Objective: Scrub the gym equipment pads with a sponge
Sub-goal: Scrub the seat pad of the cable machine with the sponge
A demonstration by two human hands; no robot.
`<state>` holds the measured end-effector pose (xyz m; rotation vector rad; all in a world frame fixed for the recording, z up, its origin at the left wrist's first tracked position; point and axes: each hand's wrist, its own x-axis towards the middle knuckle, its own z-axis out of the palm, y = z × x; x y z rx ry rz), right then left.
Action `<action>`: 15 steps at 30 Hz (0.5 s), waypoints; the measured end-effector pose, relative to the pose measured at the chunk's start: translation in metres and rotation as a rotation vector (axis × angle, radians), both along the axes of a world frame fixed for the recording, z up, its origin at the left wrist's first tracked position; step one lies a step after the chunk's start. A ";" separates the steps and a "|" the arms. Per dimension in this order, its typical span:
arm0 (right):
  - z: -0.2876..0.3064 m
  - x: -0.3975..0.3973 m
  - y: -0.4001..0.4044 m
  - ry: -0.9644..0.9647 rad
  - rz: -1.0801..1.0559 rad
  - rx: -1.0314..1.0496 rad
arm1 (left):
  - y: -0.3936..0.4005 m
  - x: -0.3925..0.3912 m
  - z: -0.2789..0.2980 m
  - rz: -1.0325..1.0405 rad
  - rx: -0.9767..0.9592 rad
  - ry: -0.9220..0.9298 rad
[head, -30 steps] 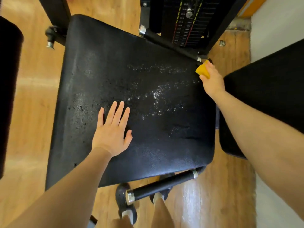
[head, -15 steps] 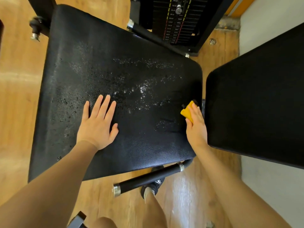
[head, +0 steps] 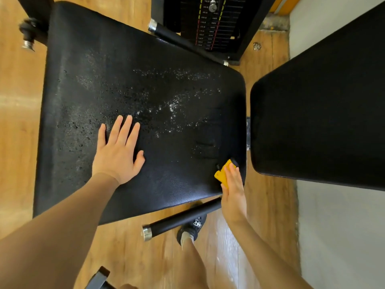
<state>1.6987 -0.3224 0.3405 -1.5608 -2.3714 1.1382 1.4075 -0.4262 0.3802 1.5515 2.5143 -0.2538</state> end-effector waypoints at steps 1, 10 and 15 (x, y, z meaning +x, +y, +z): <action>0.001 0.002 -0.002 0.002 -0.005 -0.021 | -0.001 0.000 -0.001 -0.004 0.002 0.003; -0.001 -0.003 -0.003 -0.065 -0.014 0.015 | 0.000 -0.001 0.001 -0.006 0.010 -0.007; 0.010 -0.008 -0.062 0.017 -0.033 -0.101 | 0.002 0.000 0.005 0.007 -0.026 -0.027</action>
